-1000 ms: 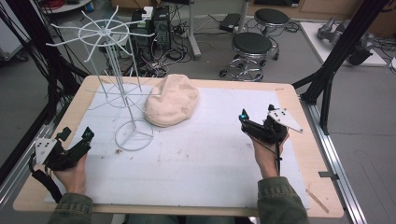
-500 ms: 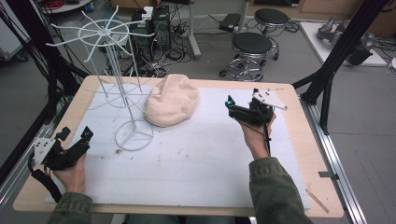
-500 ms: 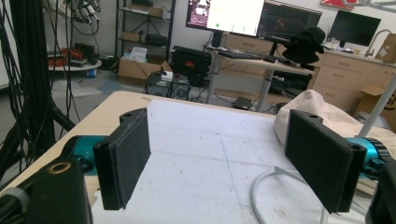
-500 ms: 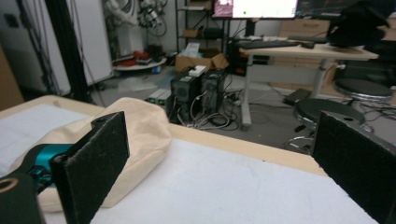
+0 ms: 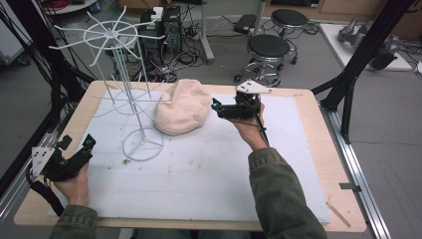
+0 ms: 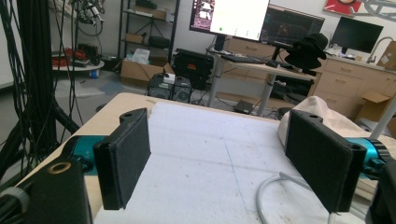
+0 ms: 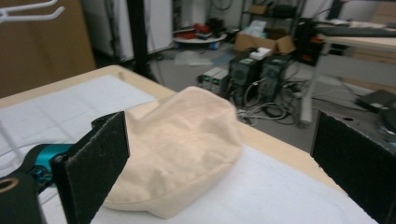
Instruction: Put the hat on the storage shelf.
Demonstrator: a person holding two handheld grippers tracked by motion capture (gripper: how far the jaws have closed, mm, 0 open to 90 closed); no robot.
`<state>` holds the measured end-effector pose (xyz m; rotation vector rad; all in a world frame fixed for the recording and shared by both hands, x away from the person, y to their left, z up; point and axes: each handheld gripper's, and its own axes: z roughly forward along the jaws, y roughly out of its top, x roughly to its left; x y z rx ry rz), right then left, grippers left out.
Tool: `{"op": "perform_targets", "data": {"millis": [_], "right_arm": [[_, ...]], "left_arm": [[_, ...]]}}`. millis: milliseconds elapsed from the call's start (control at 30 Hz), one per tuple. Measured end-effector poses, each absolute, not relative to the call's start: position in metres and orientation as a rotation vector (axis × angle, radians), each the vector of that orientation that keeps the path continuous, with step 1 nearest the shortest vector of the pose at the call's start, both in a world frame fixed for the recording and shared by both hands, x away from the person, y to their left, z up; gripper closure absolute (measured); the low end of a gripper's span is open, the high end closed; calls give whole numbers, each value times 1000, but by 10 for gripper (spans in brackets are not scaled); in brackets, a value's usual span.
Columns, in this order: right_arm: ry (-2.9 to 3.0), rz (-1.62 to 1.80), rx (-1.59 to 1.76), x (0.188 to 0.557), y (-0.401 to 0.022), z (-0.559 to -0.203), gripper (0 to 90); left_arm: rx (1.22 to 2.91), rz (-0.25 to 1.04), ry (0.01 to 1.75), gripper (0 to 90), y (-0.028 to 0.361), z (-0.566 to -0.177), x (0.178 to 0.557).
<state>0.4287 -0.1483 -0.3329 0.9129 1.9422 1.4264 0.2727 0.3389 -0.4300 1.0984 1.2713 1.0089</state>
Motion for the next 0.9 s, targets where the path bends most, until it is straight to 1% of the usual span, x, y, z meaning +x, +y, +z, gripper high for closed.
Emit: {"op": "perform_targets", "data": {"millis": [333, 433, 633, 733, 900], "right_arm": [[2074, 1436, 854, 455, -117, -336, 35], [2129, 1431, 819, 466, -104, -340, 35], [2238, 1399, 748, 477, -89, -357, 36], [2342, 1337, 675, 482, -81, -374, 36], [2429, 1393, 673, 488, -78, -389, 38]], "left_arm": [[1094, 1004, 1271, 228, 341, -431, 275], [1056, 984, 1265, 233, 340, -428, 273], [1058, 966, 1266, 232, 340, -429, 274], [1049, 951, 1272, 232, 342, -430, 274], [1048, 958, 1272, 233, 342, -430, 273]]}}
